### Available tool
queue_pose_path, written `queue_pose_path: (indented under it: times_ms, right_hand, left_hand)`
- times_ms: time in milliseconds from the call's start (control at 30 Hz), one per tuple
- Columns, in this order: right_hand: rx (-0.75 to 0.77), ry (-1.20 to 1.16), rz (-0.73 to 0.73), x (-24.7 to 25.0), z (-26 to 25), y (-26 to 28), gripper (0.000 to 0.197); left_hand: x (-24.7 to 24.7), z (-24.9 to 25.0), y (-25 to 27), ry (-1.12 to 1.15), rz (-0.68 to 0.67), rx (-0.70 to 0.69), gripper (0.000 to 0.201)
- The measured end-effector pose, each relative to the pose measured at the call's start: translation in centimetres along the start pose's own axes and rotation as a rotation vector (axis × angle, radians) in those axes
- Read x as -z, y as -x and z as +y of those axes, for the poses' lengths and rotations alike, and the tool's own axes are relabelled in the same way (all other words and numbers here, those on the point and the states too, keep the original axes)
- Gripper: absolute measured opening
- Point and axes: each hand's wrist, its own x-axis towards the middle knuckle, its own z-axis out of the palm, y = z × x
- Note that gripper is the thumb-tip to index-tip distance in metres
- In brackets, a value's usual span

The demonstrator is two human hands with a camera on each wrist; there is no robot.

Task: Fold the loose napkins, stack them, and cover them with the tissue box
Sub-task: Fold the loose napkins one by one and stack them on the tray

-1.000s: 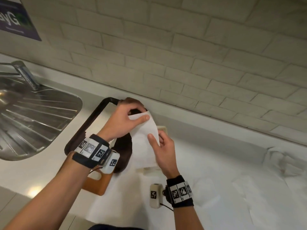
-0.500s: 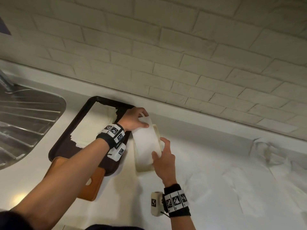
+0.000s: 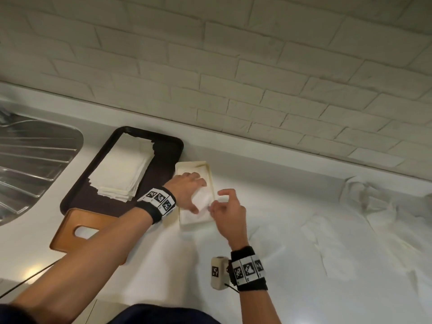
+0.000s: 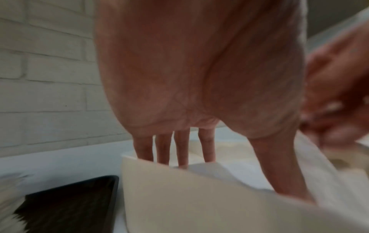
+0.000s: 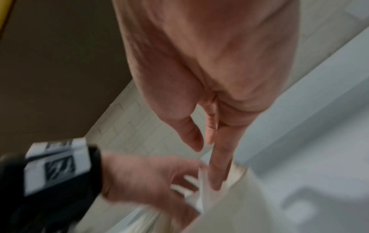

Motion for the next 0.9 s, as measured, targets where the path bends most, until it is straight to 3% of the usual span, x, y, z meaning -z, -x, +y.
queue_pose_path:
  times_ms: [100, 200, 233, 333, 367, 533, 633, 700, 767, 833, 900]
  right_hand:
    - [0.015, 0.090, 0.142, 5.2, 3.4, -0.3, 0.020]
    - [-0.056, 0.450, 0.197, 10.7, 8.7, -0.2, 0.011]
    - [-0.092, 0.517, 0.145, 12.1, 10.5, 0.2, 0.007]
    - [-0.166, 0.740, -0.115, 13.6, 14.9, 1.8, 0.038]
    - [-0.170, 0.761, -0.137, 13.6, 15.8, 2.4, 0.040]
    - [-0.079, 0.503, -0.065, 13.7, 16.2, 4.0, 0.021]
    - [0.057, 0.199, -0.038, 14.0, 13.8, 5.0, 0.042]
    - [0.154, 0.073, -0.063, 14.5, 11.0, 5.7, 0.035]
    - [0.227, -0.043, -0.071, 14.9, 8.5, 6.0, 0.017]
    - [0.206, -0.196, -0.066, 14.9, 6.5, 6.0, 0.009]
    - [0.132, -0.361, -0.089, 14.1, 4.5, 6.1, 0.036]
  left_hand:
    - [0.0, 1.7, 1.0, 0.117, 0.118, 0.017, 0.097]
    - [0.0, 4.8, 2.6, 0.328, 0.387, -0.005, 0.070]
    - [-0.3, 6.2, 3.1, 0.364, 0.458, -0.020, 0.060]
    - [-1.8, 10.1, 4.2, 0.404, 0.530, -0.049, 0.037]
    - [-2.5, 11.2, 4.3, 0.426, 0.529, -0.051, 0.034]
    - [-6.2, 15.1, 4.5, 0.555, 0.417, -0.035, 0.032]
    - [-7.0, 16.6, 4.7, 0.737, 0.325, -0.068, 0.056]
    - [-6.5, 17.2, 5.2, 0.887, 0.281, -0.084, 0.072]
    - [-5.3, 17.4, 5.8, 0.999, 0.303, -0.063, 0.061]
    - [-3.5, 17.0, 6.2, 1.051, 0.378, -0.034, 0.032]
    - [-1.3, 16.1, 6.6, 1.062, 0.491, 0.009, 0.019]
